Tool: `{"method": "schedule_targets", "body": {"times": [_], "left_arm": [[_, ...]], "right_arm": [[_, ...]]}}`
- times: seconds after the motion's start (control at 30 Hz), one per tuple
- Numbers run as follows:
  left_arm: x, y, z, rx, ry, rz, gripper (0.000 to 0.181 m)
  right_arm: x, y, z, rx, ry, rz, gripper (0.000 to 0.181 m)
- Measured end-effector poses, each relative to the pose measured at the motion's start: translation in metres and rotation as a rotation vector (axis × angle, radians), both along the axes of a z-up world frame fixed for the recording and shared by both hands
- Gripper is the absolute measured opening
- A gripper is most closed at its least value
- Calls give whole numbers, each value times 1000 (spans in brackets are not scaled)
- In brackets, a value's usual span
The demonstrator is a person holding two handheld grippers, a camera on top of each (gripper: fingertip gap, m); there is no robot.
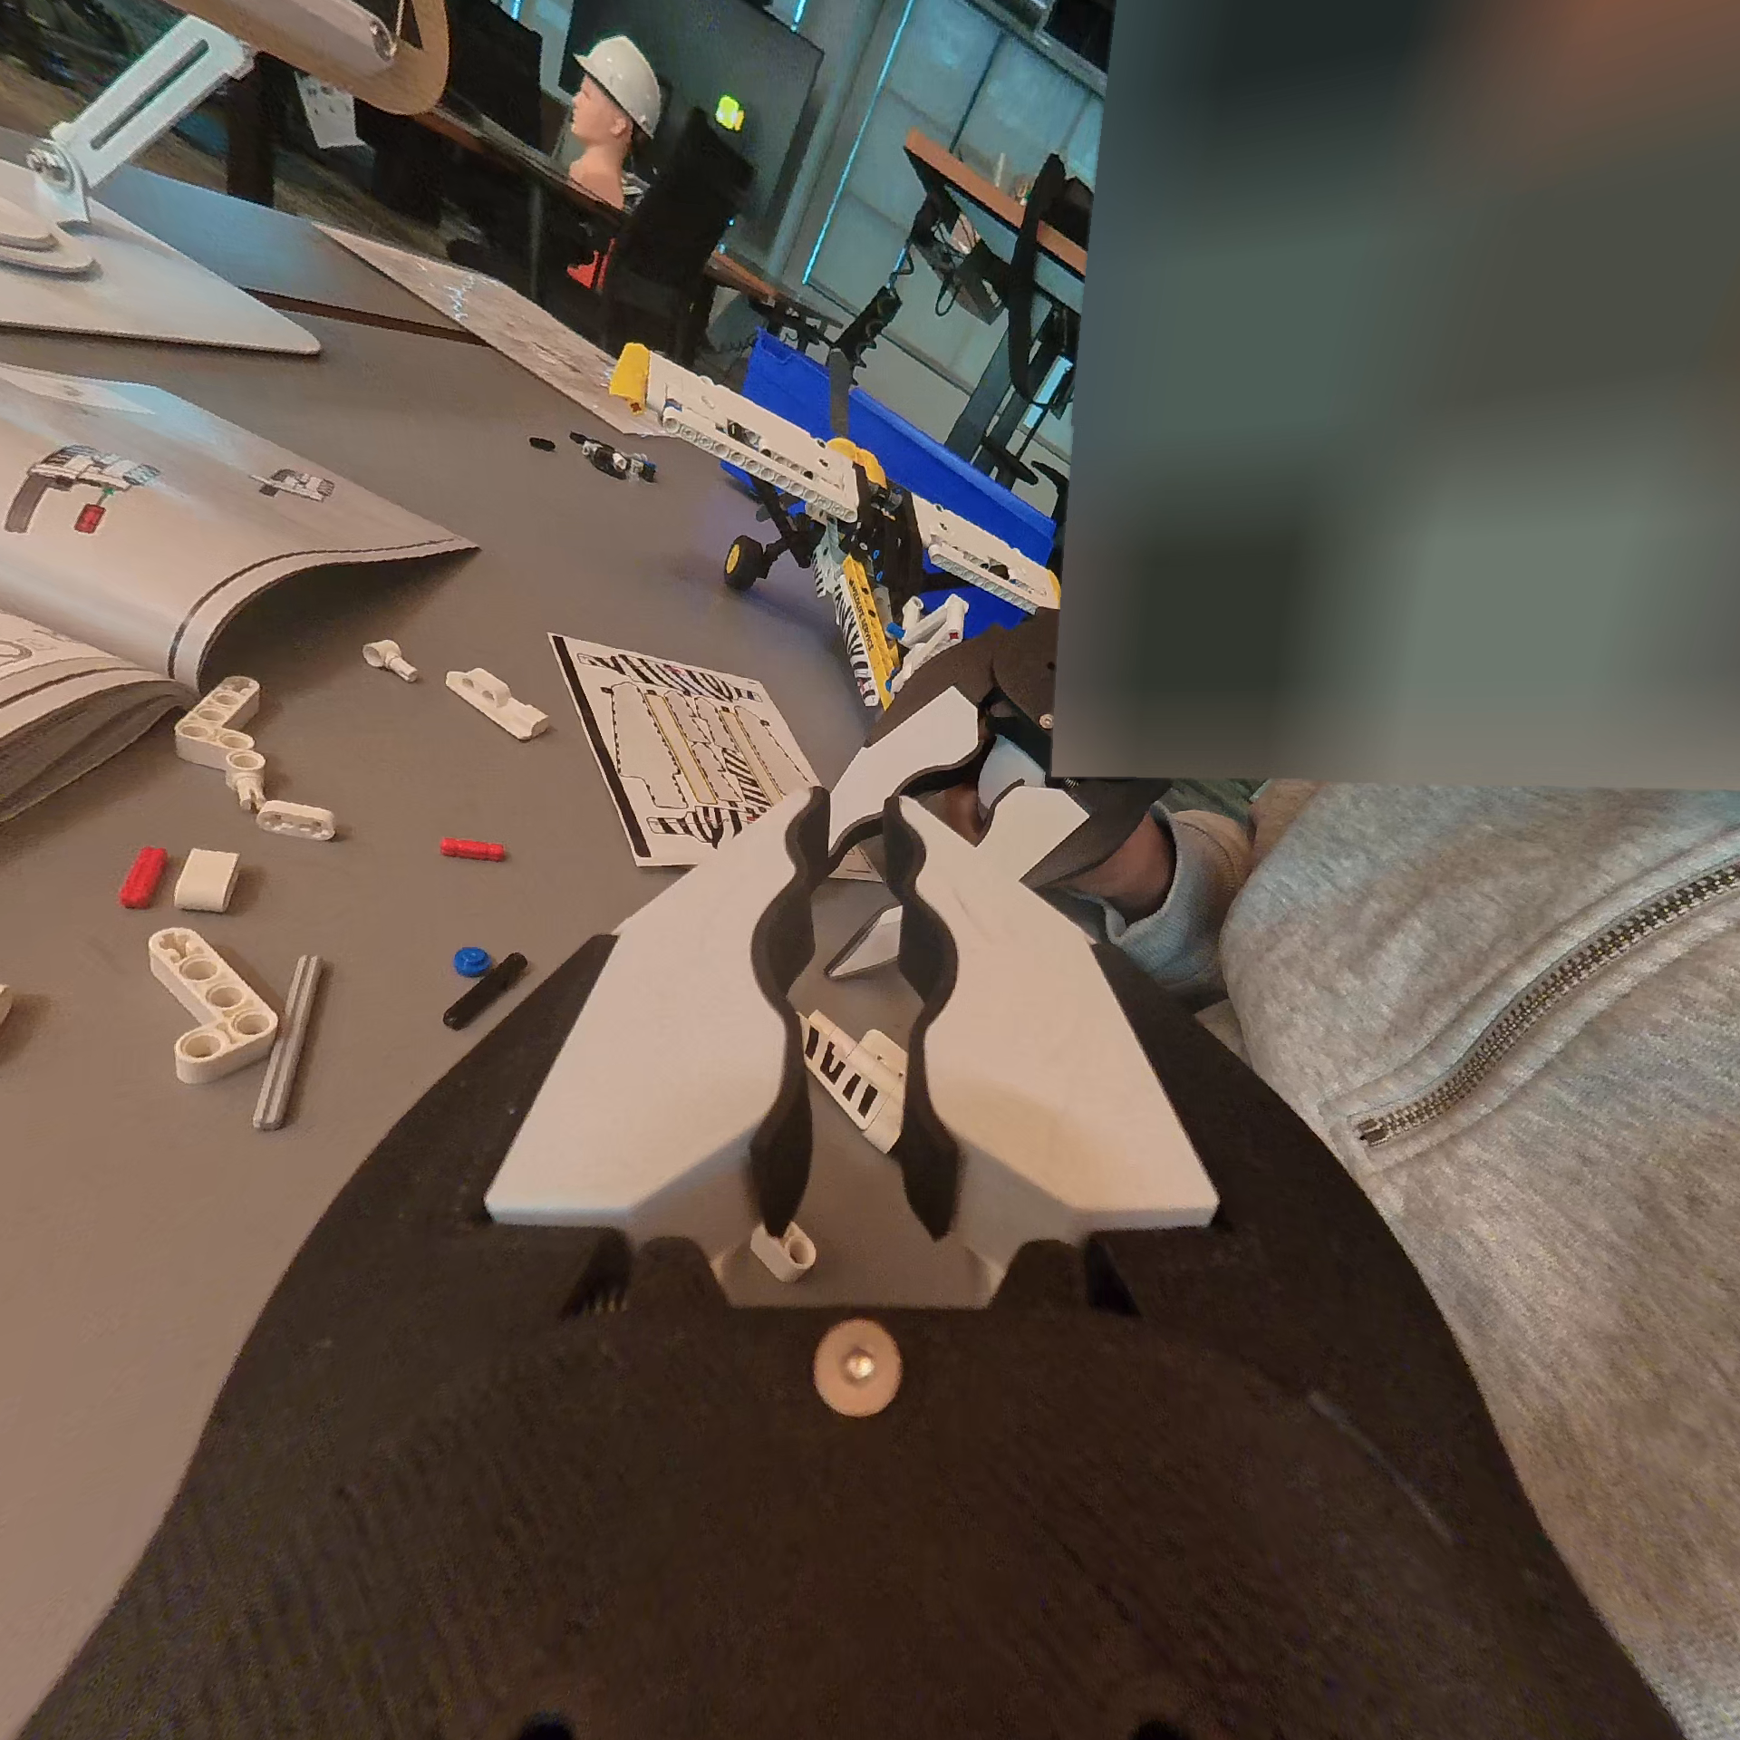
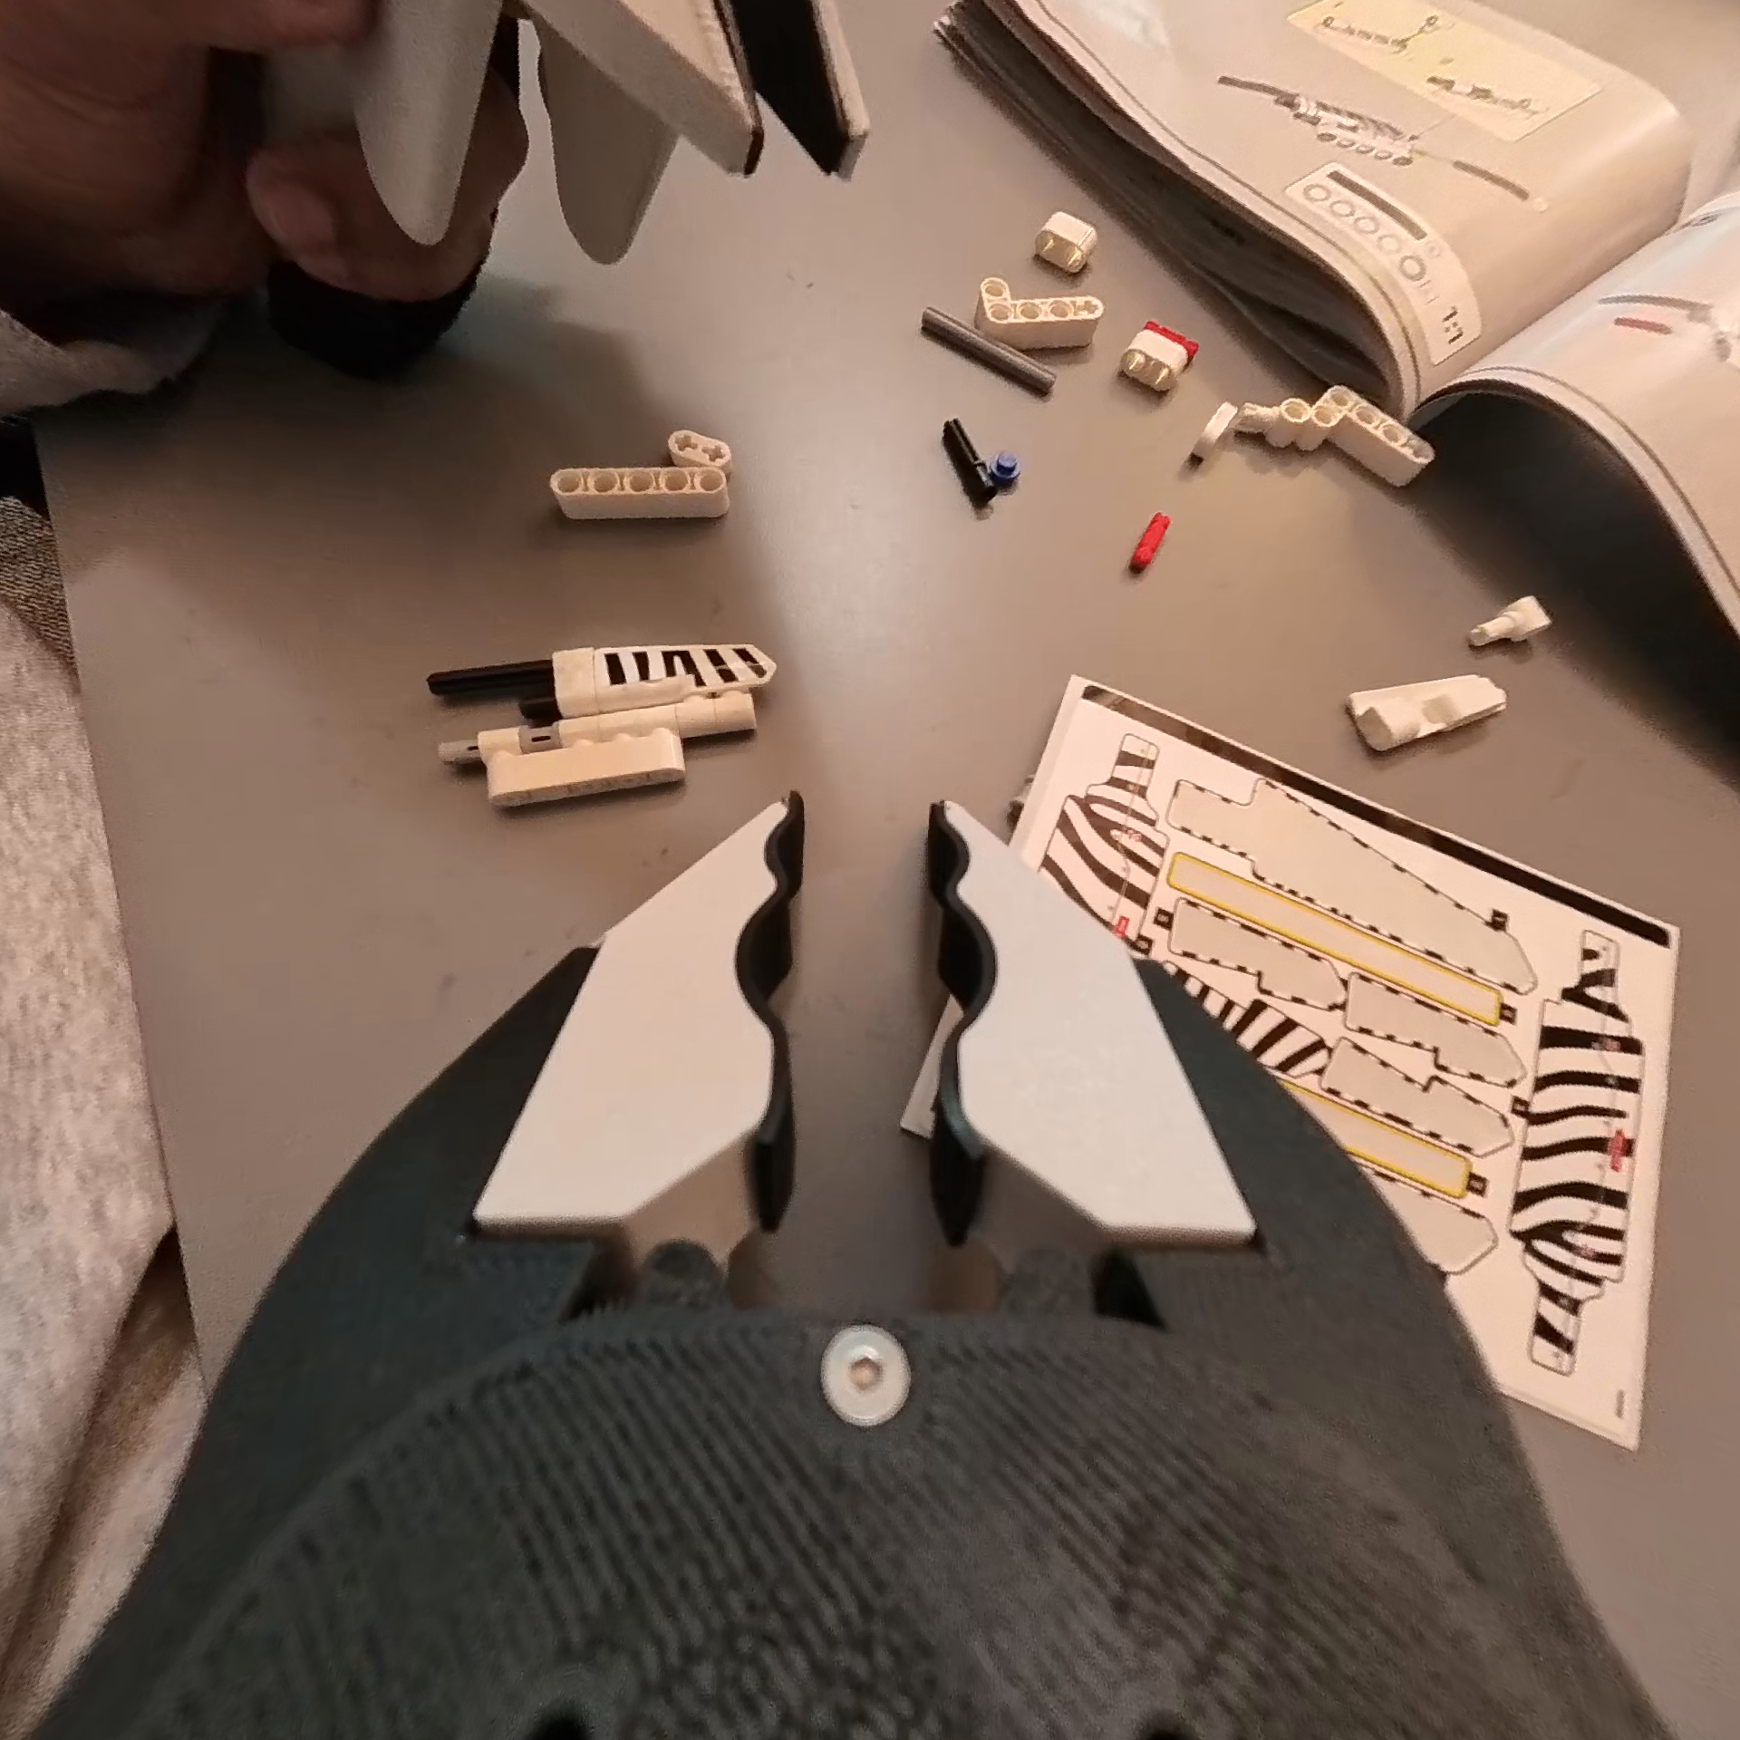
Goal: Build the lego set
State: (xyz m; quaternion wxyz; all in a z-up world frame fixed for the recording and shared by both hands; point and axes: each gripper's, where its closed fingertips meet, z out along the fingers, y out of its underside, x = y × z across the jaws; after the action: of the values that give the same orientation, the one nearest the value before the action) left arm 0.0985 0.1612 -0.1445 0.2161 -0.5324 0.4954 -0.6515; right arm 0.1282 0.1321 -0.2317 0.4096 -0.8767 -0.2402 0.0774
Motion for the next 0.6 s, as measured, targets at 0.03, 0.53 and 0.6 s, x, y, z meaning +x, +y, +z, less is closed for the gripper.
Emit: {"method": "schedule_targets", "body": {"times": [0.03, 0.53, 0.6], "left_arm": [[0, 0, 0, 0, 0, 0, 9], [-4, 0, 2, 1, -11, -4, 1], [-6, 6, 2, 15, -12, 24, 0]], "right_arm": [[0, 0, 0, 0, -1, 0, 26], [-1, 0, 0, 6, -10, 4, 24], [-1, 0, 0, 10, -15, 5, 24]]}}
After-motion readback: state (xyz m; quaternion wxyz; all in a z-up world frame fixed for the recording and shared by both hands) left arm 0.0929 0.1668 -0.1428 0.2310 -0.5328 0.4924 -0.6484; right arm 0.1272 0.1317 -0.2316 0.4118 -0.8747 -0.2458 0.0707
